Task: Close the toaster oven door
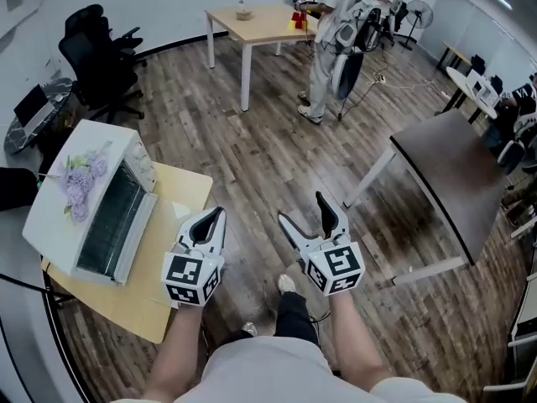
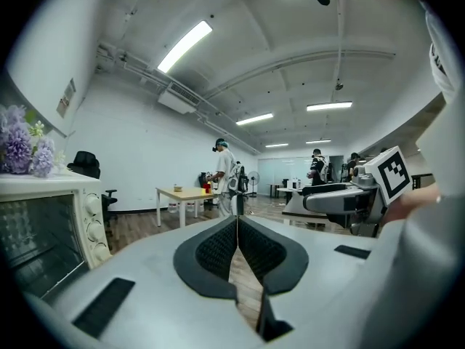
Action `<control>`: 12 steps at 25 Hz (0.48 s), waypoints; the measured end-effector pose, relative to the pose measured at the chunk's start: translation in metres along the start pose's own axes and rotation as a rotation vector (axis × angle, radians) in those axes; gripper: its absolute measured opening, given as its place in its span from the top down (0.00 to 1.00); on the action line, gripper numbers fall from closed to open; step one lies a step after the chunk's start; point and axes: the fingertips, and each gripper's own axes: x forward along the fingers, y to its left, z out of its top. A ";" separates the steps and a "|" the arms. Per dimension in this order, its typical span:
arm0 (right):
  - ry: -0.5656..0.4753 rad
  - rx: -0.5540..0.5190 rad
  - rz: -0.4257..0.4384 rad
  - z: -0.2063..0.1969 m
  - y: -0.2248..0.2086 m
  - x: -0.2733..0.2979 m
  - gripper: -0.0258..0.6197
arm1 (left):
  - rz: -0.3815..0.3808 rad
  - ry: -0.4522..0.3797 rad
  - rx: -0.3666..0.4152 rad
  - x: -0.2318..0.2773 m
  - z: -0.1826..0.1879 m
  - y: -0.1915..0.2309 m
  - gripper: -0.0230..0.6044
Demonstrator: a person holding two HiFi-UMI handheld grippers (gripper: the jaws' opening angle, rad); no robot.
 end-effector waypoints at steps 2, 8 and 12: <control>-0.008 -0.015 0.084 0.003 0.008 0.030 0.11 | 0.070 -0.004 -0.007 0.001 -0.001 0.018 0.94; -0.026 -0.055 0.389 0.015 0.052 0.113 0.11 | 0.343 -0.008 -0.036 -0.017 0.000 0.072 0.94; -0.027 -0.077 0.610 0.020 0.096 0.149 0.11 | 0.544 -0.012 -0.049 -0.048 0.003 0.092 0.94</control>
